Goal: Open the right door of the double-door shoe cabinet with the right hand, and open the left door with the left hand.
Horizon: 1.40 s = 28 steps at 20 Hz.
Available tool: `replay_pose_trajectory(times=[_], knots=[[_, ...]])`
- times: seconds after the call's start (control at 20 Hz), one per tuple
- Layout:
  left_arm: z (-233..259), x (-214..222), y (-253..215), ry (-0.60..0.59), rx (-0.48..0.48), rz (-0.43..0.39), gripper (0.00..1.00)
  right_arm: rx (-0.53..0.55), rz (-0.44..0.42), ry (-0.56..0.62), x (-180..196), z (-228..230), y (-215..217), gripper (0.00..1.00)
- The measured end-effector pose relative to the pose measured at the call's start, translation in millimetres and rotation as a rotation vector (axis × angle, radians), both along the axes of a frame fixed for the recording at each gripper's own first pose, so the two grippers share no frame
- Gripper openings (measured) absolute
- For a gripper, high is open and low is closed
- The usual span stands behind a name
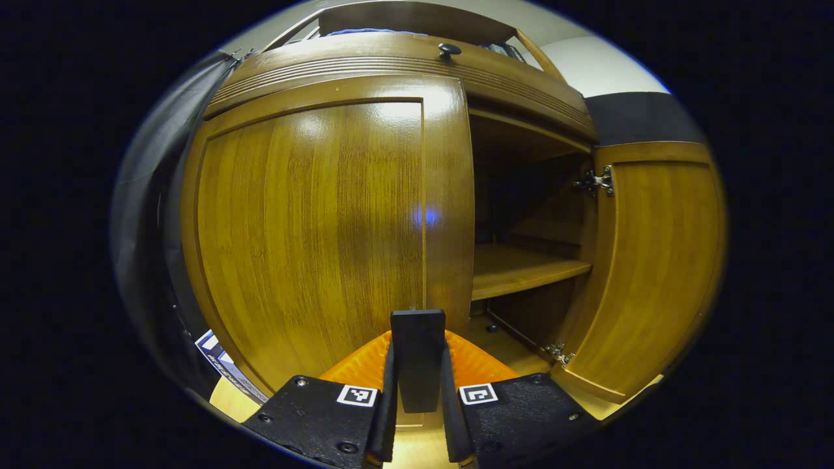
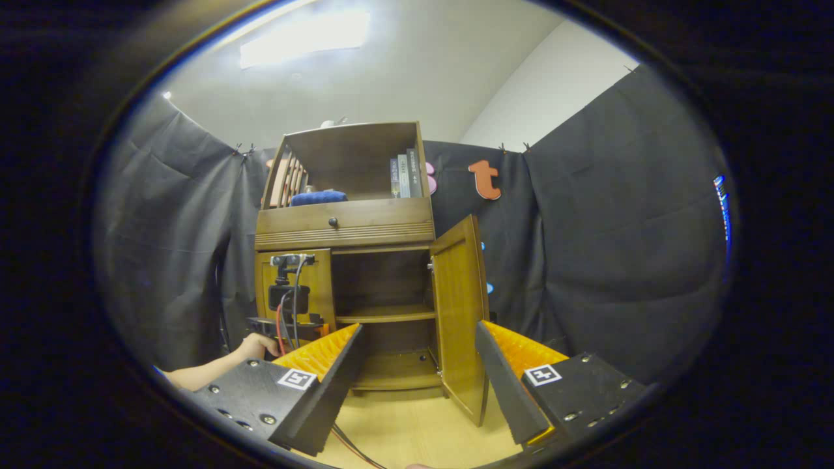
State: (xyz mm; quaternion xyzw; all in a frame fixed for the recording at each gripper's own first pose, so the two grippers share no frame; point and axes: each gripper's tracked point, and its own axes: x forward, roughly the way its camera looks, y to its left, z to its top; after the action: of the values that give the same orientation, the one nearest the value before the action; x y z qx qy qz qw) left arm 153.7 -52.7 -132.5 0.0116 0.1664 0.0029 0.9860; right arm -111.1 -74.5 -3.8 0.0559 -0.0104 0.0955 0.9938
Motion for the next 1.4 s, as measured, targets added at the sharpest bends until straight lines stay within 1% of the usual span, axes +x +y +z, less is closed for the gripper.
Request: replay_pose_trajectory(times=[0.2, 0.25, 0.35, 0.45, 0.65, 0.75, 0.95, 1.05, 1.1, 1.15, 1.2, 1.3, 1.4], knots=[[9, -35, 1, -0.017, -0.001, -0.068, 0.32, -0.015, 0.010, 0.017, 1, -8, 5, 0.96], [11, -44, 0, -0.024, -0.001, -0.087, 0.32, -0.021, 0.011, 0.021, 0, -9, 6, 1.00], [13, -65, 3, -0.028, -0.012, -0.110, 0.31, -0.035, 0.006, 0.018, 0, -7, 4, 1.00], [16, -82, 8, -0.032, -0.012, -0.125, 0.33, -0.038, 0.004, 0.007, -4, -3, 4, 1.00], [24, -110, 20, -0.047, -0.013, -0.133, 0.32, -0.003, -0.011, -0.028, -10, 5, 1, 1.00], [27, -124, 29, -0.048, -0.005, -0.135, 0.31, 0.009, -0.016, -0.028, -11, 4, -2, 1.00], [36, -153, 51, -0.055, -0.032, -0.131, 0.33, -0.008, -0.019, -0.010, -3, -8, 2, 1.00], [40, -164, 65, -0.074, -0.007, -0.129, 0.31, -0.031, -0.001, 0.003, -1, -14, 8, 1.00], [42, -171, 72, -0.080, -0.006, -0.123, 0.29, -0.037, 0.006, 0.012, 1, -17, 9, 1.00], [43, -176, 78, -0.079, -0.009, -0.120, 0.30, -0.041, 0.012, 0.019, 4, -20, 11, 1.00], [44, -181, 84, -0.077, -0.022, -0.114, 0.28, -0.042, 0.014, 0.026, 6, -24, 13, 1.00], [45, -187, 93, -0.068, -0.042, -0.110, 0.28, -0.033, 0.020, 0.034, 7, -28, 18, 1.00], [48, -192, 102, -0.075, -0.033, -0.107, 0.26, -0.034, 0.038, 0.032, 4, -29, 30, 1.00]])
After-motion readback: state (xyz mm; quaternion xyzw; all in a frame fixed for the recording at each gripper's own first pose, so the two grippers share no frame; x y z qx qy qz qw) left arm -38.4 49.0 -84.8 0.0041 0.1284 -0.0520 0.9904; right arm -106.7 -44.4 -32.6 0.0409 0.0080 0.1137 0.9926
